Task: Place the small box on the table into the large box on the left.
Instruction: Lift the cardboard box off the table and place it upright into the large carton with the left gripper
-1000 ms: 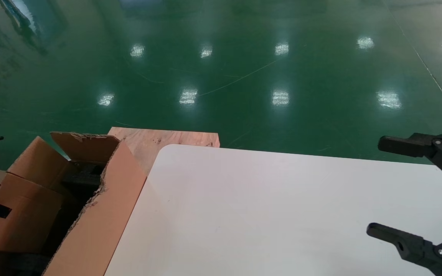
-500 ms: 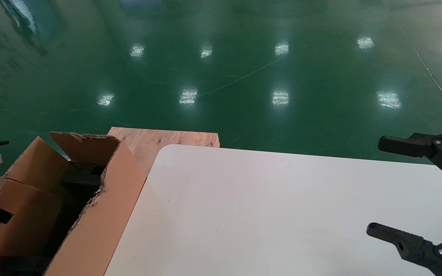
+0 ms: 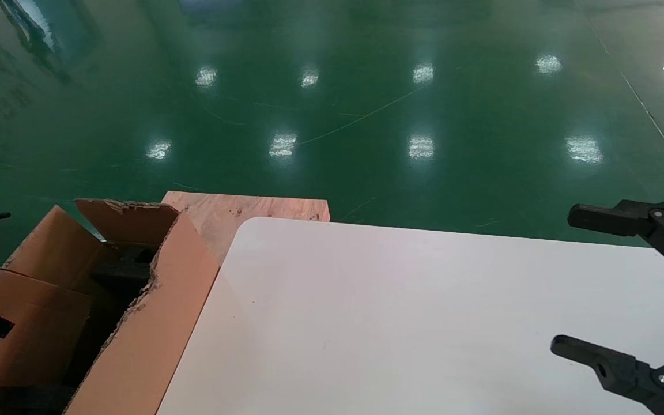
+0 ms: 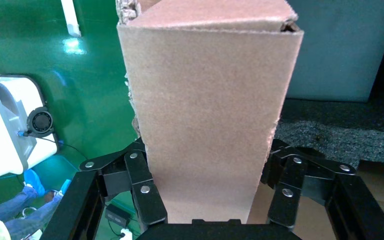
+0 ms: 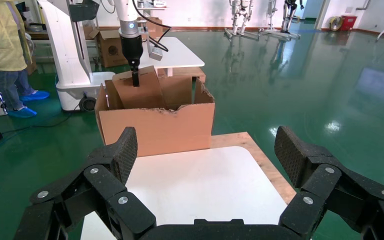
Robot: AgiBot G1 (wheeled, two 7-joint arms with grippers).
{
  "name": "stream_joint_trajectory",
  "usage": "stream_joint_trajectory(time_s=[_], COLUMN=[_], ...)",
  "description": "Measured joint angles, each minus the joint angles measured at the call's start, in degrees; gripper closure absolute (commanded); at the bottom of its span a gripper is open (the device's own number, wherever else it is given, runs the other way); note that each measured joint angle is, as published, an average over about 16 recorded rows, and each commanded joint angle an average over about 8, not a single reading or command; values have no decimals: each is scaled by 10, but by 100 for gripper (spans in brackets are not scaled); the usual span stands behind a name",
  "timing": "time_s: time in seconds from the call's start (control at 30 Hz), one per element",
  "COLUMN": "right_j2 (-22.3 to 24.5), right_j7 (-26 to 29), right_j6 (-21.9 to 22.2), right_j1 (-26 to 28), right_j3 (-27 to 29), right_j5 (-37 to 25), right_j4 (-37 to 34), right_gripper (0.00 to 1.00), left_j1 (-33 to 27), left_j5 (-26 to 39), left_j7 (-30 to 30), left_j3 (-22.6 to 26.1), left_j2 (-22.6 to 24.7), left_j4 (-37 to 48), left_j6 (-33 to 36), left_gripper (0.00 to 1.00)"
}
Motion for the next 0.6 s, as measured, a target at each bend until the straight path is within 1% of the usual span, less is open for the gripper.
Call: stream_joint_trajectory(time_s=[0.6], right_j2=[0], right_j7=[0], right_j6=[0], right_j1=[0], right_j3=[0], right_j5=[0], right_j4=[0], right_gripper=[0], left_j1=[0], left_j5=[1], left_j7=[2], left_j3=[0], left_j2=[-1], left_j4=[0], left_j6=[1], left_gripper=[0])
